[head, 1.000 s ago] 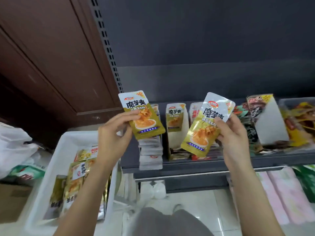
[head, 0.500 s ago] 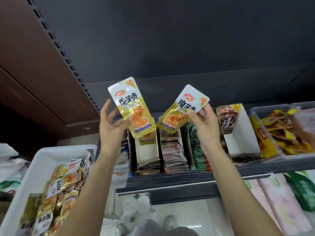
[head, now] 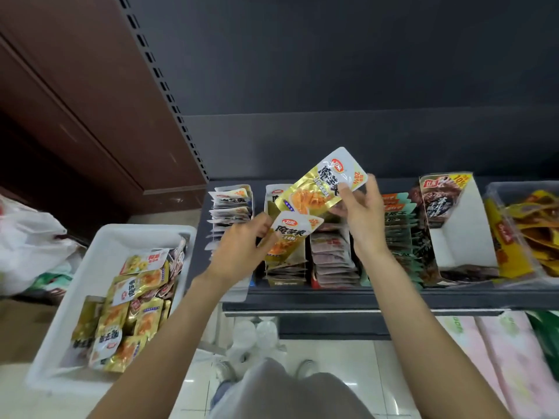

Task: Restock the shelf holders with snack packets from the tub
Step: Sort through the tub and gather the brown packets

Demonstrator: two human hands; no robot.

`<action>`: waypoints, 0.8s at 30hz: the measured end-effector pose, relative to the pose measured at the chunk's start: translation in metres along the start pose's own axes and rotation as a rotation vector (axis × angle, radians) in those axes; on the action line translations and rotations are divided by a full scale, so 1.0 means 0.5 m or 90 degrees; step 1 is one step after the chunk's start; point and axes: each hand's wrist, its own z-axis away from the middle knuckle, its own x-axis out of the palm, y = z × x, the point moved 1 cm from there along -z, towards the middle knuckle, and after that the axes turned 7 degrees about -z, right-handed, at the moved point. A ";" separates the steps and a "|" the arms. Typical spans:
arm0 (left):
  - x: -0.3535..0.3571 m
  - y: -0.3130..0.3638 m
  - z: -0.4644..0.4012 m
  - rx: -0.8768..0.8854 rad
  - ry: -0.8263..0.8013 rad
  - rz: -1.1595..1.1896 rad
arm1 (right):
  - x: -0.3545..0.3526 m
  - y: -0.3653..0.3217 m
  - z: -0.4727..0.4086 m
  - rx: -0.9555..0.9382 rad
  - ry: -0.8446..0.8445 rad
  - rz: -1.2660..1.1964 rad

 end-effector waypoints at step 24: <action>-0.055 -0.020 0.030 0.131 -0.088 -0.075 | 0.027 -0.010 0.014 -0.028 -0.034 0.069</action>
